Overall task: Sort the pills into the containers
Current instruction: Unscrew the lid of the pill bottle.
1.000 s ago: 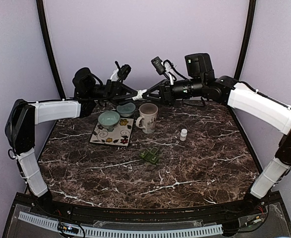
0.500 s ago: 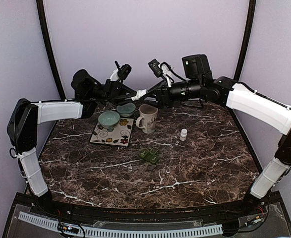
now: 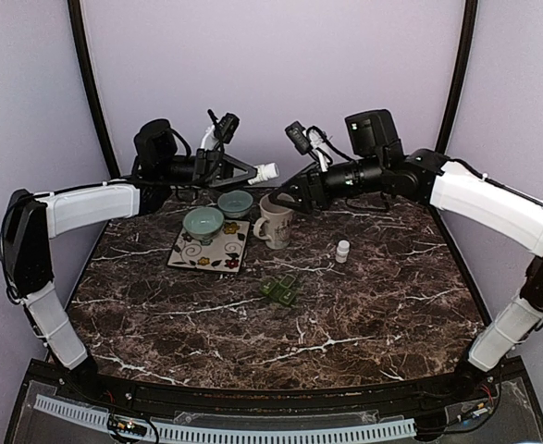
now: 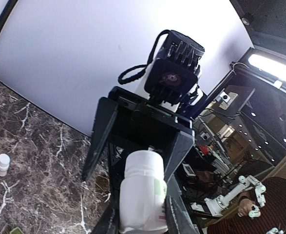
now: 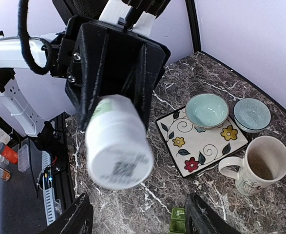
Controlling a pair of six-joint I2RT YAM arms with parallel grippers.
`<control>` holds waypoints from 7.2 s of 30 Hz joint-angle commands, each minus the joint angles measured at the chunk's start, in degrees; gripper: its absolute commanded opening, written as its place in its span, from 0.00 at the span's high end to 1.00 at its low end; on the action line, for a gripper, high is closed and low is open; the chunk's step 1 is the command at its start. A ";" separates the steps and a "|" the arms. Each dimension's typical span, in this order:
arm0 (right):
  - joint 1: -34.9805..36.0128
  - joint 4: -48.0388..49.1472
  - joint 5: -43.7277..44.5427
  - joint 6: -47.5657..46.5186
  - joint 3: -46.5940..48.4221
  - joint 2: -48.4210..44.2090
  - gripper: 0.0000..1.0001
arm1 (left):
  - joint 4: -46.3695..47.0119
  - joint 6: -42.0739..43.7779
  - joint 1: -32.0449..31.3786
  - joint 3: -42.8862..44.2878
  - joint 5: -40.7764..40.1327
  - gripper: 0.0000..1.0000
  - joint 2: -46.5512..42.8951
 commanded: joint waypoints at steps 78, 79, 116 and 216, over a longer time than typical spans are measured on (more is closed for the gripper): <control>-7.70 16.00 -23.15 19.97 -1.22 2.06 1.00 | -20.34 17.66 -3.81 6.87 -6.74 1.00 -2.03; -7.64 15.24 -22.20 17.81 -1.22 1.66 1.00 | -18.49 15.28 -3.75 7.07 -5.63 1.00 -1.65; -4.47 11.60 -7.49 5.02 -0.90 -3.47 0.42 | -10.93 8.33 -3.79 5.27 -2.72 1.00 -1.24; -9.41 10.46 -23.78 33.25 3.22 4.12 1.00 | -35.70 37.79 -4.78 15.67 -16.53 1.00 1.22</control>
